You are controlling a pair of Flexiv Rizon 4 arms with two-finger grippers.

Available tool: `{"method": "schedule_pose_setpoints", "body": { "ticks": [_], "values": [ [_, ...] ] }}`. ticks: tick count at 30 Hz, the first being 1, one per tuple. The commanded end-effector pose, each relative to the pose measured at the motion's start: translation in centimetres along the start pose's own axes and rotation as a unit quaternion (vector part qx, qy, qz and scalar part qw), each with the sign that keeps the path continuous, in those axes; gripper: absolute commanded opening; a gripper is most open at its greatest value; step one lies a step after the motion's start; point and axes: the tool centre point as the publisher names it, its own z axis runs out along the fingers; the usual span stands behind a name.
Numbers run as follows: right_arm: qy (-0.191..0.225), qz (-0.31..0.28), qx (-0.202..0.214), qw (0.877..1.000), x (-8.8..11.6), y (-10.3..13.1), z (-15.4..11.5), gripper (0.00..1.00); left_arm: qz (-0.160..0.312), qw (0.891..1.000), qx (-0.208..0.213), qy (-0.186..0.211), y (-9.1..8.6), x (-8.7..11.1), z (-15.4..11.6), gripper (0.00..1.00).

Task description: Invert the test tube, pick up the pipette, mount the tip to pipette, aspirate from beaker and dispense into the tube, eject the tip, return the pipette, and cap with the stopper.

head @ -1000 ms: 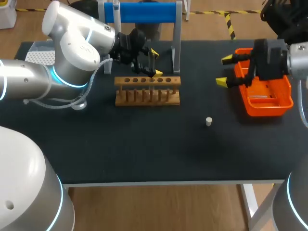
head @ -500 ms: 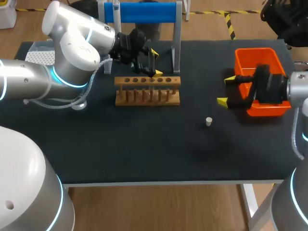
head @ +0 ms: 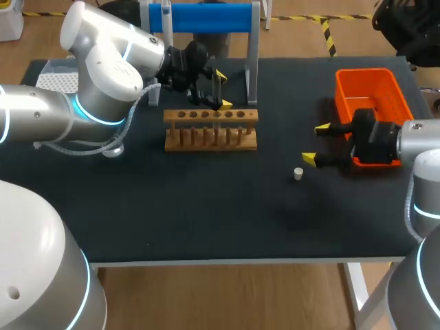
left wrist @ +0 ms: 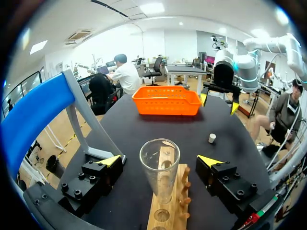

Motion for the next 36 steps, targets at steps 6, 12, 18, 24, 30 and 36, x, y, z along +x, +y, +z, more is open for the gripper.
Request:
{"method": "schedule_pose_setpoints", "body": {
  "ticks": [6, 12, 18, 24, 30, 36],
  "values": [
    [-0.023, 0.003, -0.012, 1.000, 1.9, -1.9, 0.5, 1.00, 0.000, 1.000, -0.001, 0.002, 0.0, -0.1, -0.1, 1.00],
    [-0.028, -0.005, -0.010, 1.000, 2.3, -2.8, 0.7, 1.00, 0.000, 1.000, -0.001, 0.002, 0.0, -0.1, -0.1, 1.00],
    [-0.032, 0.002, -0.002, 0.999, 2.3, -3.7, 1.0, 1.00, 0.000, 1.000, -0.001, 0.002, 0.0, -0.1, -0.1, 1.00],
    [-0.034, 0.010, 0.005, 0.999, 2.5, -4.4, 1.3, 1.00, 0.000, 1.000, -0.001, 0.002, 0.0, -0.1, -0.1, 1.00],
    [-0.033, 0.023, 0.010, 0.999, 2.5, -5.3, 1.9, 1.00, 0.000, 1.000, -0.001, 0.002, 0.0, -0.1, -0.1, 1.00],
    [-0.037, 0.041, 0.016, 0.998, 2.2, -6.4, 2.3, 1.00, 0.000, 1.000, -0.001, 0.002, 0.0, -0.1, -0.1, 1.00]
  ]
}}
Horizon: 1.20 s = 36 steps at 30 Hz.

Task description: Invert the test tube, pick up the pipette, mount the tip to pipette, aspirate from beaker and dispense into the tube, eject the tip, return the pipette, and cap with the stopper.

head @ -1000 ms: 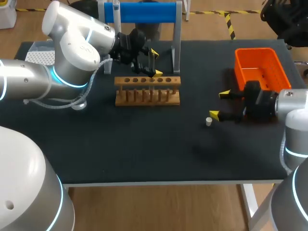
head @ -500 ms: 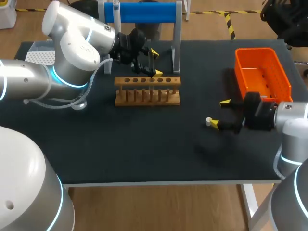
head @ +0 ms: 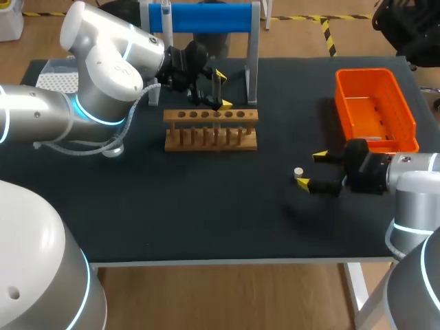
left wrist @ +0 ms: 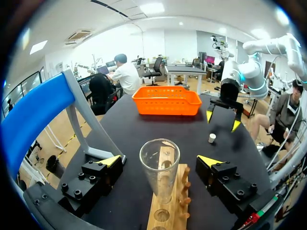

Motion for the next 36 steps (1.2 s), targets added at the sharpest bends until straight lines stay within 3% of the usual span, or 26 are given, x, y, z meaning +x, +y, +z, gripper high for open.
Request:
{"method": "schedule_pose_setpoints", "body": {
  "ticks": [1, 30, 31, 33, 36],
  "values": [
    [-0.005, 0.000, 0.000, 1.000, -0.1, -0.5, 0.8, 1.00, 0.000, 1.000, -0.001, 0.002, 0.0, -0.1, -0.1, 1.00],
    [-0.011, -0.006, 0.002, 1.000, 0.3, -1.1, 2.5, 1.00, 0.000, 1.000, -0.001, 0.002, 0.0, -0.1, -0.1, 1.00],
    [-0.011, -0.006, 0.002, 1.000, 0.3, -1.1, 2.5, 0.98, 0.000, 1.000, -0.001, 0.002, 0.0, -0.1, -0.1, 1.00],
    [-0.011, -0.006, 0.002, 1.000, 0.3, -1.1, 2.6, 0.72, 0.000, 1.000, -0.001, 0.002, 0.0, -0.1, -0.1, 1.00],
    [-0.012, -0.004, 0.002, 1.000, 0.2, -1.2, 2.7, 0.69, 0.000, 1.000, -0.001, 0.002, 0.0, -0.1, -0.1, 1.00]
  ]
}}
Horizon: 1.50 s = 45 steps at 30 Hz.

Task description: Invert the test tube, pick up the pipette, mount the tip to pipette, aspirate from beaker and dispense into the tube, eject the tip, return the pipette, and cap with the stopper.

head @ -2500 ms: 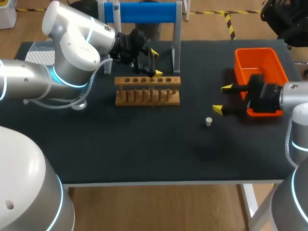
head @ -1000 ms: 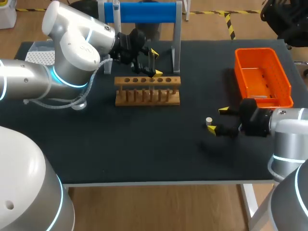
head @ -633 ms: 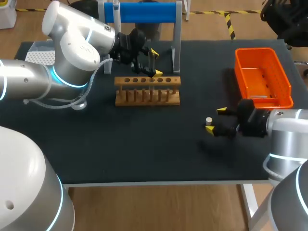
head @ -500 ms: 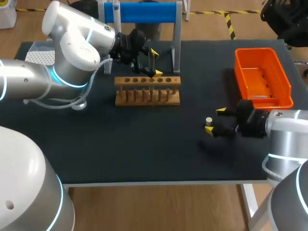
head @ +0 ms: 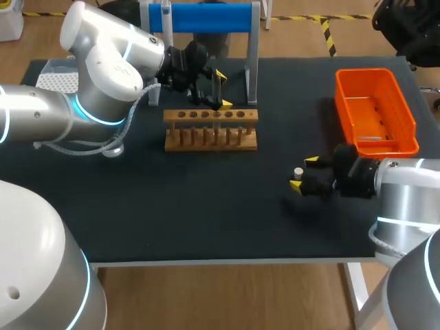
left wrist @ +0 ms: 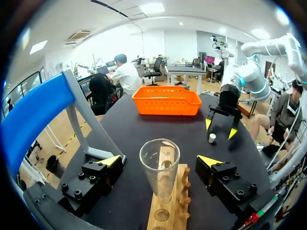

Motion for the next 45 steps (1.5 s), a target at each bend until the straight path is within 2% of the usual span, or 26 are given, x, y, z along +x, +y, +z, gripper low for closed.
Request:
{"method": "schedule_pose_setpoints", "body": {
  "ticks": [1, 3, 7, 13, 24, 45],
  "values": [
    [-0.006, 0.001, -0.001, 1.000, 0.1, -0.1, 0.4, 0.66, 0.000, 1.000, -0.001, 0.002, 0.0, -0.1, -0.1, 1.00],
    [-0.007, 0.002, -0.001, 1.000, 0.0, -0.1, 0.4, 0.62, 0.000, 1.000, -0.001, 0.002, 0.0, -0.1, -0.1, 1.00],
    [-0.010, 0.004, 0.000, 1.000, -0.1, -0.2, 0.5, 0.66, 0.000, 1.000, -0.001, 0.002, 0.0, -0.1, -0.1, 1.00],
    [-0.012, 0.006, 0.000, 1.000, -0.4, -0.2, 0.7, 0.64, 0.000, 1.000, -0.001, 0.002, 0.0, -0.1, -0.1, 1.00],
    [-0.014, 0.009, -0.002, 1.000, -0.6, -0.2, 1.0, 0.50, 0.000, 1.000, -0.001, 0.002, 0.0, -0.1, -0.1, 1.00],
    [-0.014, 0.013, -0.002, 1.000, -1.0, -0.4, 1.4, 0.44, 0.000, 1.000, -0.001, 0.002, 0.0, -0.1, -0.1, 1.00]
  ]
}}
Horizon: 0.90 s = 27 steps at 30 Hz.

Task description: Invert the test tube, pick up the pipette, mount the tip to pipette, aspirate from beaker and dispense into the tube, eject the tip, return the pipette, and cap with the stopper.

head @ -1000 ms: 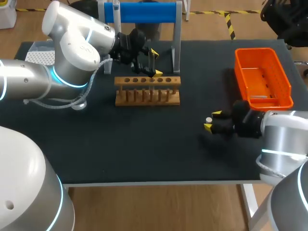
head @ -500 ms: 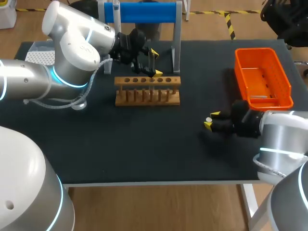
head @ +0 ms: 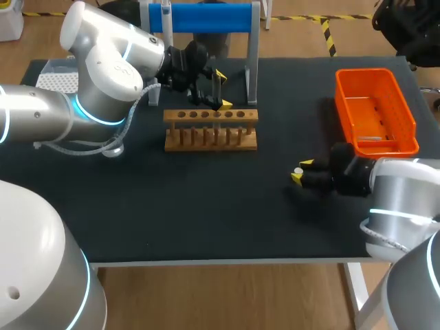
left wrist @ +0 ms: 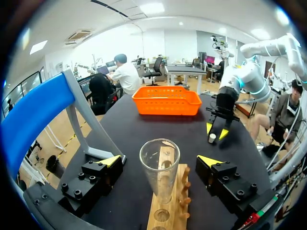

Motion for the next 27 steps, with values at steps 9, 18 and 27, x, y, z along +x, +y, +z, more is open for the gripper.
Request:
{"method": "schedule_pose_setpoints", "body": {
  "ticks": [9, 18, 27],
  "values": [
    [-0.003, 0.001, 0.000, 1.000, -0.06, -0.06, 0.33, 0.44, 0.000, 1.000, -0.001, 0.002, -0.02, -0.10, -0.06, 1.00],
    [-0.003, 0.001, 0.002, 1.000, -0.11, -0.07, 0.36, 0.38, 0.000, 1.000, -0.001, 0.002, -0.02, -0.10, -0.06, 1.00],
    [-0.002, -0.001, 0.005, 1.000, -0.07, -0.21, 0.41, 0.37, 0.000, 1.000, -0.001, 0.002, -0.02, -0.10, -0.06, 1.00]
  ]
}}
